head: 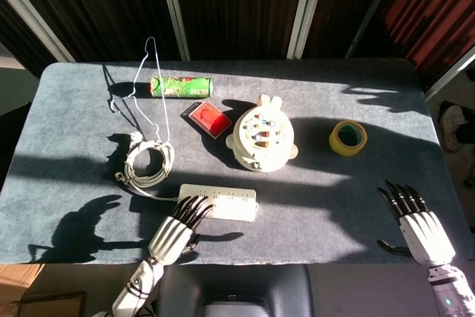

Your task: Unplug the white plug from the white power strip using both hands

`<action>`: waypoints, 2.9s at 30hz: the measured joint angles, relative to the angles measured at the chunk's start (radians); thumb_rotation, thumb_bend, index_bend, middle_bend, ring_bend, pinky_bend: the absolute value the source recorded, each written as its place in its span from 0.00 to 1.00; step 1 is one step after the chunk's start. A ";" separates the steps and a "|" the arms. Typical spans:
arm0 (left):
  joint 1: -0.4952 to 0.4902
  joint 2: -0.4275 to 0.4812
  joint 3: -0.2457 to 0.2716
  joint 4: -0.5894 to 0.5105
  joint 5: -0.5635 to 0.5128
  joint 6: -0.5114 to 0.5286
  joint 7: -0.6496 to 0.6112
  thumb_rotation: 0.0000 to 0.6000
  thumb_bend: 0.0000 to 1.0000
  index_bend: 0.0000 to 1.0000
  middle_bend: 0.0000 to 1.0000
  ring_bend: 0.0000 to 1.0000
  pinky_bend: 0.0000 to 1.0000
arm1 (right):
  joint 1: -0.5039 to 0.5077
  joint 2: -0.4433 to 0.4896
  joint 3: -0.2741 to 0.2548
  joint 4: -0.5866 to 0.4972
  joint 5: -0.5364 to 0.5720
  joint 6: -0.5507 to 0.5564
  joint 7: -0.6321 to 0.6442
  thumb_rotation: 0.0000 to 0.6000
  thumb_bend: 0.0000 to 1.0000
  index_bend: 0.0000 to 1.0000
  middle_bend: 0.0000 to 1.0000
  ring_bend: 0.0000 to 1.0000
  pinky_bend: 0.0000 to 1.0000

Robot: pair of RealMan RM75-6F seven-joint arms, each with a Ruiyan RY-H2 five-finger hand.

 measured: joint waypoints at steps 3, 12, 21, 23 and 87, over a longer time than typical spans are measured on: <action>-0.026 -0.045 -0.012 0.050 0.000 0.001 0.023 1.00 0.39 0.00 0.00 0.00 0.11 | -0.001 0.006 -0.006 -0.007 -0.004 -0.002 0.001 1.00 0.12 0.00 0.00 0.00 0.00; -0.094 -0.097 -0.041 0.133 -0.043 -0.041 0.067 1.00 0.39 0.00 0.00 0.00 0.11 | 0.001 0.016 -0.012 -0.017 -0.003 -0.015 0.007 1.00 0.12 0.00 0.00 0.00 0.00; -0.122 -0.111 -0.051 0.176 -0.094 -0.069 0.069 1.00 0.39 0.00 0.00 0.00 0.11 | -0.001 0.020 -0.014 -0.021 -0.002 -0.013 0.007 1.00 0.12 0.00 0.00 0.00 0.00; -0.125 -0.114 -0.050 0.187 -0.104 -0.074 0.077 1.00 0.39 0.00 0.00 0.00 0.11 | 0.000 0.021 -0.015 -0.022 -0.004 -0.015 0.008 1.00 0.12 0.00 0.00 0.00 0.00; -0.157 -0.069 -0.020 0.117 -0.181 -0.035 0.139 1.00 0.60 0.39 0.42 0.40 0.45 | 0.419 -0.646 0.094 0.239 -0.060 -0.494 -0.252 1.00 0.68 0.05 0.10 0.00 0.02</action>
